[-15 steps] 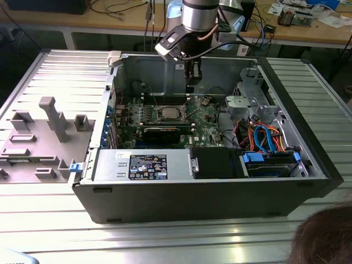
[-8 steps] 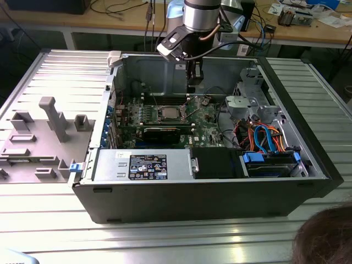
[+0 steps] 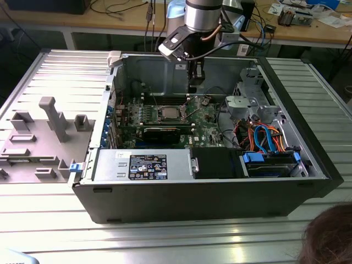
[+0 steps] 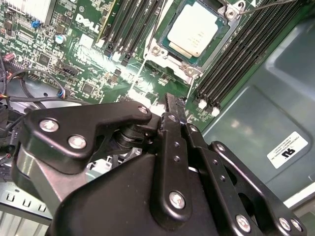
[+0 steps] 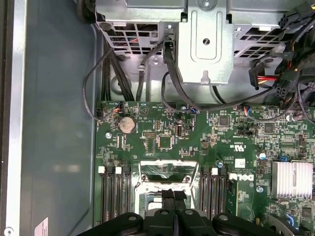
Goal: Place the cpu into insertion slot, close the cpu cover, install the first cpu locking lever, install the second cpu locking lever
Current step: 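Close the cpu cover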
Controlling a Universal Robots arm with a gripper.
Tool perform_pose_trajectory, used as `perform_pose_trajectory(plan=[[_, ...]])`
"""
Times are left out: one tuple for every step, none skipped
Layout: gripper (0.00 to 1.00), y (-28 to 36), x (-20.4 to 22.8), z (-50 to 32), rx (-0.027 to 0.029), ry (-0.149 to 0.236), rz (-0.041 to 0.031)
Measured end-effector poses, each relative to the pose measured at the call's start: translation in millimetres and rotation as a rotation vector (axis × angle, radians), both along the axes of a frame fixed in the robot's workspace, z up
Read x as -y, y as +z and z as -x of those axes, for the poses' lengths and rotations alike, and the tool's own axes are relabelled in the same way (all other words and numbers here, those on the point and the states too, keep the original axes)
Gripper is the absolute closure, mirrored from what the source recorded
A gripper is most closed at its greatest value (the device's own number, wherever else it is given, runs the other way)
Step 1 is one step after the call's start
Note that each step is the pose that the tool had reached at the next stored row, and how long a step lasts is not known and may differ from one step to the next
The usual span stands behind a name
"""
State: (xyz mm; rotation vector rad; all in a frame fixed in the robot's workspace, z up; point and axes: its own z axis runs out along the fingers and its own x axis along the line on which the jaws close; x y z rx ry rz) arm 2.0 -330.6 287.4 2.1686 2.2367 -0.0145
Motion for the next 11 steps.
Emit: perform_pose_trajectory(plan=[[0.89,0.0,0.0,-0.3,0.0,0.0,0.0],[0.89,-0.1,0.0,-0.8,-0.0001,0.0,0.0],[0.89,-0.1,0.0,-1.1,0.0,0.0,0.0],[0.89,-0.1,0.0,-1.3,0.0,0.0,0.0],[0.89,-0.2,0.0,-1.8,0.0,0.0,-0.0001],[0.89,-0.2,0.0,-2.3,0.0,0.0,0.0],[0.89,-0.2,0.0,-2.5,0.0,0.0,0.0],[0.89,-0.3,0.0,-2.8,0.0,0.0,0.0],[0.89,-0.3,0.0,-3.2,0.0,0.0,0.0],[0.89,-0.4,0.0,-3.9,0.0,0.0,0.0],[0.89,-0.4,0.0,-4.4,0.0,0.0,0.0]])
